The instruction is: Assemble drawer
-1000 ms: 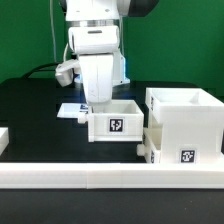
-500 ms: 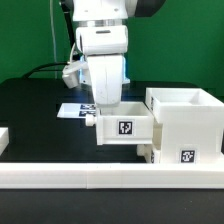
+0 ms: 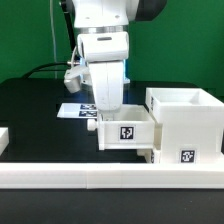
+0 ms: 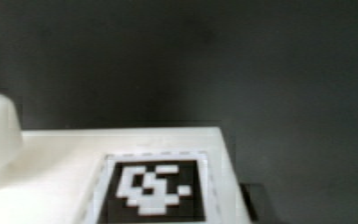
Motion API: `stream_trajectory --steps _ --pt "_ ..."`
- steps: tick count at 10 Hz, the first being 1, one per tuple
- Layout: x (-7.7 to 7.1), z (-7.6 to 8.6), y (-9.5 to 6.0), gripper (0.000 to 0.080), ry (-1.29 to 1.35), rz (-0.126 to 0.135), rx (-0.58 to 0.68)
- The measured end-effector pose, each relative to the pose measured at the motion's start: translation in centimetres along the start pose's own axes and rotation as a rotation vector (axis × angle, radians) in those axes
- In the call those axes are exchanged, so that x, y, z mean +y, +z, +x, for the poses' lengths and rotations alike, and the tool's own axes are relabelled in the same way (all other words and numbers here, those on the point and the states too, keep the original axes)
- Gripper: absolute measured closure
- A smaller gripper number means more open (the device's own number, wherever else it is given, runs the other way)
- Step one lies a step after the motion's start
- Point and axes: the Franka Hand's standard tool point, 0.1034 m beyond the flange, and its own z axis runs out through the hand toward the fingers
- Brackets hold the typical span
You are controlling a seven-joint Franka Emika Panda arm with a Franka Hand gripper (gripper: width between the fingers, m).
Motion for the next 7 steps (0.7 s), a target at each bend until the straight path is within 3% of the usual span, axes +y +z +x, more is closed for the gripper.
stream_trajectory --steps 3,5,7 --pt "0.80 0.28 -0.46 0.0757 0.009 -0.009 -0.002" --pt "0.75 0.30 -0.35 0.0757 0.011 -0.028 0.000" --pt "0.64 0.29 -0.24 0.0757 0.012 -0.025 0.000"
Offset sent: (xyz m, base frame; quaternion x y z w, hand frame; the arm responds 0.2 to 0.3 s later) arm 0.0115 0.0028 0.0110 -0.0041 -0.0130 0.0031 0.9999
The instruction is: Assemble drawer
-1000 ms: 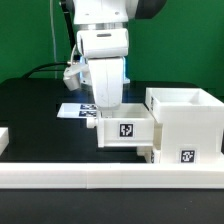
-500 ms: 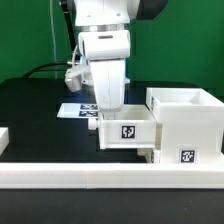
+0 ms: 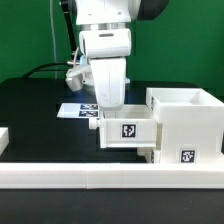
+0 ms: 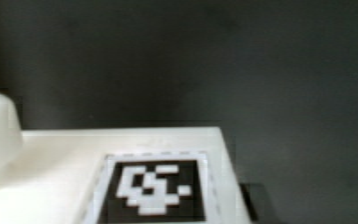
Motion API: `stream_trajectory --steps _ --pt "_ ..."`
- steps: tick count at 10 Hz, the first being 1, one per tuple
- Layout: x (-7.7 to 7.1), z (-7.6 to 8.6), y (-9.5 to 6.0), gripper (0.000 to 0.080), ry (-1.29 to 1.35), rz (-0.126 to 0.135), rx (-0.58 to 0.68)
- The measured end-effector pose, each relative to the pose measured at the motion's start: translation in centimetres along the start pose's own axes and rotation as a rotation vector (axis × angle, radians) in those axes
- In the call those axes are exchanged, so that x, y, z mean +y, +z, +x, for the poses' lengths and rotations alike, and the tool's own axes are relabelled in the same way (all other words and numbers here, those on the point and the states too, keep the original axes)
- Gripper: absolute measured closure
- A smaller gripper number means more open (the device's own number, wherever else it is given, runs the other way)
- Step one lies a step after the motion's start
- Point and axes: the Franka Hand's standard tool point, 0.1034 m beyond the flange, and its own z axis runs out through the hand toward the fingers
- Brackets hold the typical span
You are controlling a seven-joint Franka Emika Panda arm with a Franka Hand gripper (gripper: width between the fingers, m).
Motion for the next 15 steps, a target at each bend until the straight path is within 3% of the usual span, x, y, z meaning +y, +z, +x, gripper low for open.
stream_trajectory --steps 4,6,12,15 --pt "0.6 0.4 -0.2 0.0757 0.018 0.002 0.000" --pt "0.1 0.1 0.0 0.0757 0.023 0.021 -0.001" --pt "-0.5 0.0 0.4 0.0757 0.001 0.019 -0.006" --pt "-0.4 0.0 0.3 0.0757 0.012 0.031 -0.008"
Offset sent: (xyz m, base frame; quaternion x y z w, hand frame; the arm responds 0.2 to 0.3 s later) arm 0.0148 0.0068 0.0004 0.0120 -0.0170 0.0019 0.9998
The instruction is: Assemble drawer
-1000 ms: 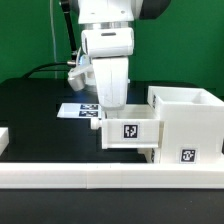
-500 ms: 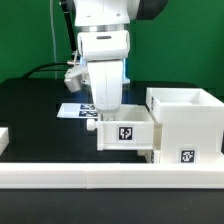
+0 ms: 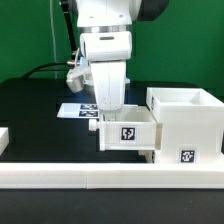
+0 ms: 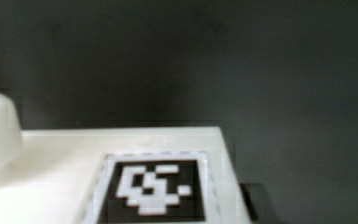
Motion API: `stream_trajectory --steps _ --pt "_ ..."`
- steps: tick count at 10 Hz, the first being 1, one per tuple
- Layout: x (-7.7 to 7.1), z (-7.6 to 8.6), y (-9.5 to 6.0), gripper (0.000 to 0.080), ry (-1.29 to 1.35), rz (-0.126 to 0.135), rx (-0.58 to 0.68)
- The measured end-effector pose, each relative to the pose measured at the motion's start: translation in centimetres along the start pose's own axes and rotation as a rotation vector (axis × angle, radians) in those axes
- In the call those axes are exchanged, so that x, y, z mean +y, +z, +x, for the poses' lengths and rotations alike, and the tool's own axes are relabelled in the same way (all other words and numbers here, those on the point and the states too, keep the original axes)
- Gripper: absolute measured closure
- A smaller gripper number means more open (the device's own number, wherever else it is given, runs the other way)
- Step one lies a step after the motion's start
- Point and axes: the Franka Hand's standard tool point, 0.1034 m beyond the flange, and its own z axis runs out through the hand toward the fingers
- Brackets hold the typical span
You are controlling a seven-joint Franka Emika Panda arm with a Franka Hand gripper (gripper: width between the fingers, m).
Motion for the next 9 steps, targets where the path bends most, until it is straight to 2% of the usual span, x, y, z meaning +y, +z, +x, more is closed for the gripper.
stream_trajectory --steps 9 --pt "0.35 0.17 -0.43 0.0757 0.021 -0.008 -0.005"
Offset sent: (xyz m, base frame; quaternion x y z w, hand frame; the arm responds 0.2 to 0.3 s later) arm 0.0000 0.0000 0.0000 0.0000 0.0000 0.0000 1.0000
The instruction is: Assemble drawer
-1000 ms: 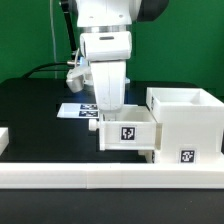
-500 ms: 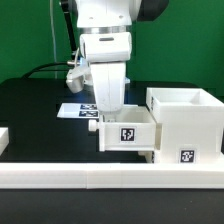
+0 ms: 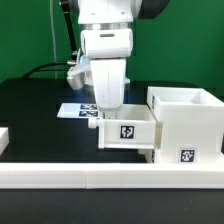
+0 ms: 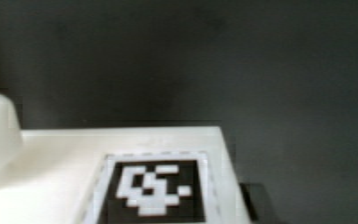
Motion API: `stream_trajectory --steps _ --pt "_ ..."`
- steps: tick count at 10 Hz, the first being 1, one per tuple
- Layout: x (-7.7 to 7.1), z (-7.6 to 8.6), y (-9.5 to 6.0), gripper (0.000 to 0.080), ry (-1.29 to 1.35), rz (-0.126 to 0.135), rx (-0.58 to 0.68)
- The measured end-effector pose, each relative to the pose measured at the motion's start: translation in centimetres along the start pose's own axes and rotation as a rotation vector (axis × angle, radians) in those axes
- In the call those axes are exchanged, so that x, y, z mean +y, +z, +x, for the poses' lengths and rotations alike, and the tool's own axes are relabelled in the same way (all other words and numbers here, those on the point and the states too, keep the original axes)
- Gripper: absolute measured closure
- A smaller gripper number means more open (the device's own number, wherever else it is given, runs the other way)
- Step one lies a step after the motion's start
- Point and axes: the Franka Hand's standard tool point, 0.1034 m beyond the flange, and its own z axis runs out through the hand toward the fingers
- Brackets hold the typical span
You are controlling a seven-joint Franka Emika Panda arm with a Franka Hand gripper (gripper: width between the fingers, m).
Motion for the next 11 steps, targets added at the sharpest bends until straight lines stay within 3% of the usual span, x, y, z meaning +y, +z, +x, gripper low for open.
stream_trajectory --steps 4,6,11 --pt "-0.1 0.1 0.1 0.0757 0.002 0.001 0.001" --pt "-0.1 1.0 0.1 0.0757 -0.010 0.005 0.002" --pt "-0.1 0.9 0.2 0.0757 -0.007 0.006 0.003"
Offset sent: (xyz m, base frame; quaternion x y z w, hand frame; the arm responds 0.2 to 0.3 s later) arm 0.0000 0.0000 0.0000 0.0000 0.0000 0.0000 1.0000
